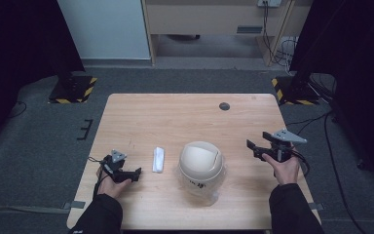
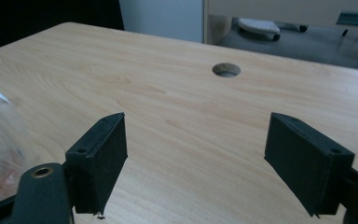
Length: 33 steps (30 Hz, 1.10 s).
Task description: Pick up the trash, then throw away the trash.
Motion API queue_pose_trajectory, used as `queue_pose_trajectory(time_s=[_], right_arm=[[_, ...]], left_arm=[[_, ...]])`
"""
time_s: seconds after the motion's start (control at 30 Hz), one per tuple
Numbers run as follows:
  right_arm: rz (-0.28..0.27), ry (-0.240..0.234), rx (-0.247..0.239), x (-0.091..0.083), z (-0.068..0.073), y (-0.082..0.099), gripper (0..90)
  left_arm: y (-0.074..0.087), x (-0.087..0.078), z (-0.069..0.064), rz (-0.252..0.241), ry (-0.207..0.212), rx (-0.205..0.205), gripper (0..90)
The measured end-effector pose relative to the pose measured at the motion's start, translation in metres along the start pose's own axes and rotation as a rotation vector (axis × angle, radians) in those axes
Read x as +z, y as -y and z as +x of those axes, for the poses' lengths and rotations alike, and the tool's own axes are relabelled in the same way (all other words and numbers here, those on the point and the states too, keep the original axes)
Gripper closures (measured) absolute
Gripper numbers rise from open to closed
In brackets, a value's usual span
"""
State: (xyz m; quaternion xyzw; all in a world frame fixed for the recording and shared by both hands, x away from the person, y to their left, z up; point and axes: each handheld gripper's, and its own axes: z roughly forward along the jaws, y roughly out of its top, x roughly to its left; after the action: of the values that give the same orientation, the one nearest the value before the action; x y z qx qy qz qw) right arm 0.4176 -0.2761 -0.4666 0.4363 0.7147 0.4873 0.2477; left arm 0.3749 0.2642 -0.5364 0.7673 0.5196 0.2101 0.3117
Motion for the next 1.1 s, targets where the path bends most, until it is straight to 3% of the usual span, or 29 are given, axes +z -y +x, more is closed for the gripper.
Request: queue_pose_trajectory(time_s=[0.4,0.67,1.1], right_arm=[[-0.05,-0.021,-0.001,-0.007,0.005,-0.022,17.7],[-0.088,-0.098,0.01,-0.005,0.011,-0.046,13.7],[-0.083,-0.166,-0.025,0.006,0.025,-0.065,11.9]], left_arm=[[0.0,0.0,0.0,0.0,-0.001,0.001,0.0],[0.0,0.0,0.0,0.0,-0.001,0.0,0.0],[0.0,0.0,0.0,0.0,-0.002,0.0,0.0]])
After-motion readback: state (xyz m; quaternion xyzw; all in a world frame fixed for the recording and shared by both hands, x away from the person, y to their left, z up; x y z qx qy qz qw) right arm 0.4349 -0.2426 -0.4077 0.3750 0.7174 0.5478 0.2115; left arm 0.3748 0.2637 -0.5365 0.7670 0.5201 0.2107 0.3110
